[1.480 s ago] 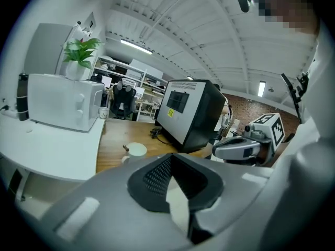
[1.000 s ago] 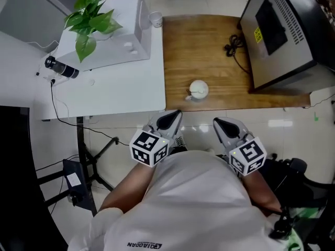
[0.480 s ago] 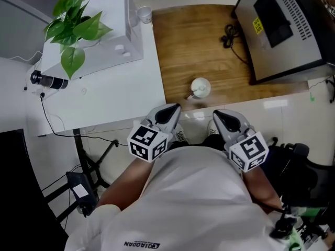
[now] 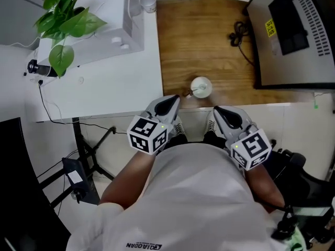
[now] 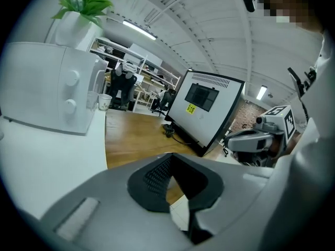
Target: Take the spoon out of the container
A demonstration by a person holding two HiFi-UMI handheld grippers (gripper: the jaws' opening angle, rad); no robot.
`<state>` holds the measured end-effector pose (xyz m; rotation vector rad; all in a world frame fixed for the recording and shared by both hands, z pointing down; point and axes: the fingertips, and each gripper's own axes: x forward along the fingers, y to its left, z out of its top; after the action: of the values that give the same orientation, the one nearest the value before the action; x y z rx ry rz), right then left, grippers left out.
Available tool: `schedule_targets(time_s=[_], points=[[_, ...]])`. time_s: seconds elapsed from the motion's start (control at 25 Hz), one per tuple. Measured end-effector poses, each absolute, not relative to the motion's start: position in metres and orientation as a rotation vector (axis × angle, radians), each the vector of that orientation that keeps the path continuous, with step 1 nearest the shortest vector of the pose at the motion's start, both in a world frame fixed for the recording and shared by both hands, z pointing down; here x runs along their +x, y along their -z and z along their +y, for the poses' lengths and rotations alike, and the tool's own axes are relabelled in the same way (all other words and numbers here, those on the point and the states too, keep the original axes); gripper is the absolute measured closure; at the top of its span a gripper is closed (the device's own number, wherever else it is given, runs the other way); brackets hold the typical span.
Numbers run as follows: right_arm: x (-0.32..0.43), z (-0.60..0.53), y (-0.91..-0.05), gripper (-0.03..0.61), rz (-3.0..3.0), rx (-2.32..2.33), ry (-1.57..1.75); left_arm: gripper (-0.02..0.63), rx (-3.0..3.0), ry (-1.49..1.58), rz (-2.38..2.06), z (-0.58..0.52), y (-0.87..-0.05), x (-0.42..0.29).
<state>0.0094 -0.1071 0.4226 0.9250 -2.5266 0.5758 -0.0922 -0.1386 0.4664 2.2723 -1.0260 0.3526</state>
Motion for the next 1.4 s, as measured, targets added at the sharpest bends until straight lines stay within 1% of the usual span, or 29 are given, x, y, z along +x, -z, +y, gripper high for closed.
schedule_targets(time_s=[0.48,0.92,1.12,1.24,1.32,1.4], points=[[0.035,-0.115,-0.452,0.572,-2.524,0.847,-0.680,0.601,2.176,-0.372,-1.114,-0.160,-0.493,-0.080],[0.041,-0.119,-0.462,0.571,-2.515,0.857,-0.715,0.536,2.101,-0.296,-1.101,-0.171,-0.506,-0.077],[0.043,-0.119,-0.466,0.571,-2.506,0.863,-0.734,0.470,2.023,-0.244,-1.057,-0.171,-0.515,-0.070],[0.043,-0.119,-0.468,0.571,-2.503,0.867,-0.743,0.459,2.009,-0.250,-1.057,-0.172,-0.521,-0.067],[0.044,-0.119,-0.468,0.572,-2.503,0.872,-0.746,0.437,2.001,-0.253,-1.059,-0.173,-0.524,-0.067],[0.044,-0.120,-0.469,0.571,-2.505,0.878,-0.744,0.437,1.993,-0.259,-1.056,-0.174,-0.528,-0.066]])
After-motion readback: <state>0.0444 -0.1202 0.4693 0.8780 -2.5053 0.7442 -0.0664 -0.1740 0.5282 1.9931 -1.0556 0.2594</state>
